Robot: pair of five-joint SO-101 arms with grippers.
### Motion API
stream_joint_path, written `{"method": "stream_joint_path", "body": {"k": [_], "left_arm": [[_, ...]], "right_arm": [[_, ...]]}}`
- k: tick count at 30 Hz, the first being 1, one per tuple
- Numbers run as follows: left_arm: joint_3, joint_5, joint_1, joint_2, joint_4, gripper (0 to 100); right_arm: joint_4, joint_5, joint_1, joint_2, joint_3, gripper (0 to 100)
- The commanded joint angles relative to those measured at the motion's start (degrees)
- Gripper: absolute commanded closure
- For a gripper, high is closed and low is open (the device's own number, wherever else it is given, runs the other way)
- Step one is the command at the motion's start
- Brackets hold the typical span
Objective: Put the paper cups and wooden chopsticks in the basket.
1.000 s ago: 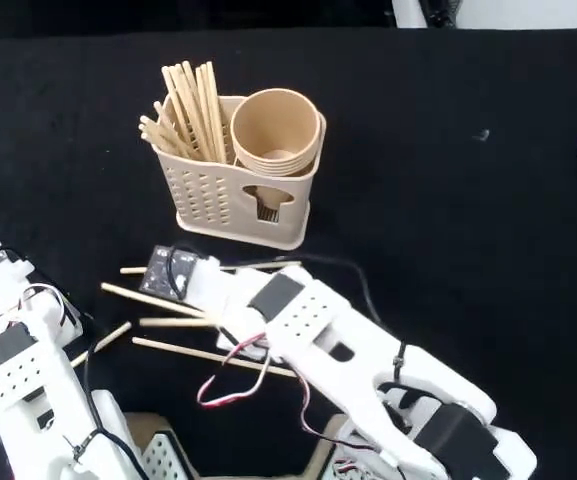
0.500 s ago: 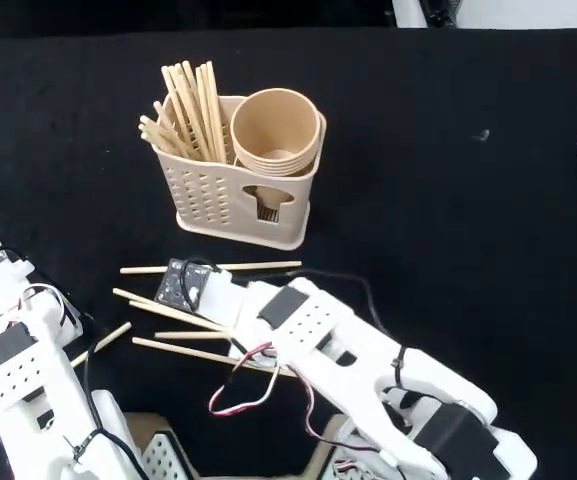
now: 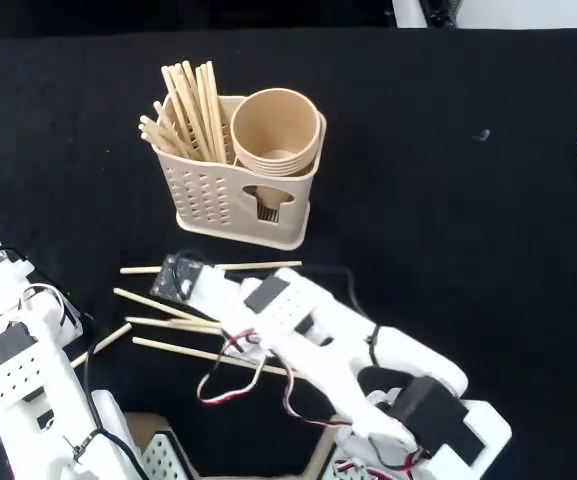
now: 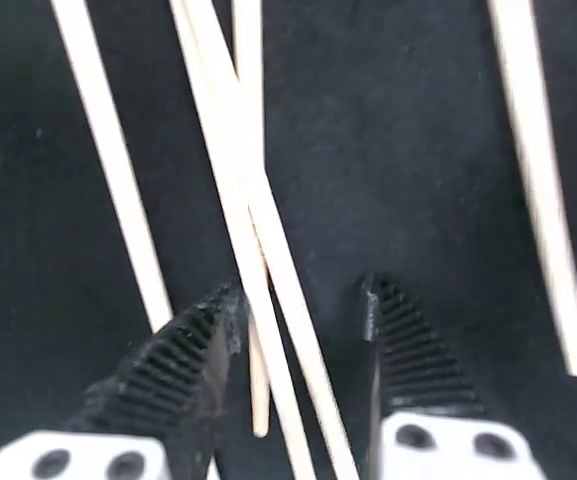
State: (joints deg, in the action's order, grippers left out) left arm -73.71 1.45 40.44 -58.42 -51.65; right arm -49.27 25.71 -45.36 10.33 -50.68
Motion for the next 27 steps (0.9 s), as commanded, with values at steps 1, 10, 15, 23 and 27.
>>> {"method": "stream_joint_path", "body": {"k": [1, 10, 15, 23, 27], "left_arm": [[3.0, -0.6, 0.1, -0.3, 0.7, 85], [2.9, -0.6, 0.2, -0.3, 0.7, 85], [2.9, -0.6, 0.1, -0.3, 0.7, 85], [2.9, -0.6, 0.1, -0.1, 0.8, 85], [2.9, -0.6, 0.1, 0.0, 0.8, 85]], "right_arm": [[0.6, -0.5, 1.3, -2.7, 4.3, 79.9], [-1.8, -0.5, 1.3, -7.9, 9.6, 97.2], [-6.2, -0.4, 1.4, 0.4, 9.1, 98.7], [-13.7, -0.1, 3.4, 14.9, 9.1, 98.8], [-13.7, 1.4, 10.5, 19.3, 9.2, 98.8]]}}
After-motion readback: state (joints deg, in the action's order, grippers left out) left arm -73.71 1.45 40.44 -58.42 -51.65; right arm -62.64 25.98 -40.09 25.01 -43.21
